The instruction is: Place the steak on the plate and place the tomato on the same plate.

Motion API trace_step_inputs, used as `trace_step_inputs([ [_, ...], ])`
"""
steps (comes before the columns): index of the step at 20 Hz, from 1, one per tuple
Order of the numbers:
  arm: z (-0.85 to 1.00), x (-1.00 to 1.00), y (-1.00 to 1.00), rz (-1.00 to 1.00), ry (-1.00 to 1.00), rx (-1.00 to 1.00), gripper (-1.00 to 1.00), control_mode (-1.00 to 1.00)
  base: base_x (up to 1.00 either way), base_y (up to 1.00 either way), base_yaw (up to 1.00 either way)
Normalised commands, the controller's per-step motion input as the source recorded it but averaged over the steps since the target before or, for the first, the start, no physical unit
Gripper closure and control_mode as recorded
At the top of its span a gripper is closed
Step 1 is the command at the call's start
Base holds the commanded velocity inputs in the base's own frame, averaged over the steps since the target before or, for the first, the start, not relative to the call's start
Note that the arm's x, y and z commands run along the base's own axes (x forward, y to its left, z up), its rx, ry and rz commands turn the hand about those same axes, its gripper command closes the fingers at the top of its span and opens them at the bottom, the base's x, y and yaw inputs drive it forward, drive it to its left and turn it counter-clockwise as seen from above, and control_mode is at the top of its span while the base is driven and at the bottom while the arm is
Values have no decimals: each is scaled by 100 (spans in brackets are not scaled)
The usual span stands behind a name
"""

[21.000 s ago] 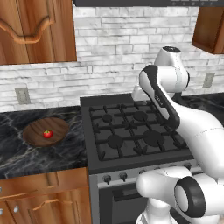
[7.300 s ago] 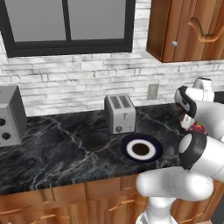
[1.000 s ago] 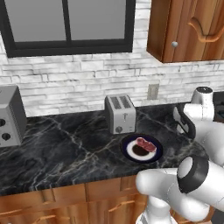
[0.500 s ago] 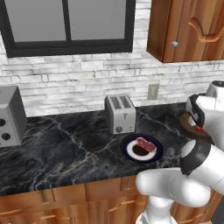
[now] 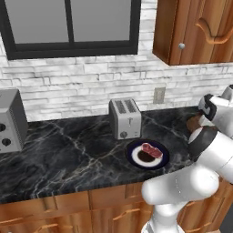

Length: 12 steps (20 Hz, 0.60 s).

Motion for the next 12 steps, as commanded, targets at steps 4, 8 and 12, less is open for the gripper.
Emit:
trace_step_inputs([
  [4, -22, 44, -16, -3, 0, 0, -100, -100, 0, 0, 0],
  [8, -27, 38, -20, -2, 0, 0, -100, -100, 0, 0, 0],
  [12, -28, 23, -31, -4, 0, 0, -100, -100, 0, 0, 0],
])
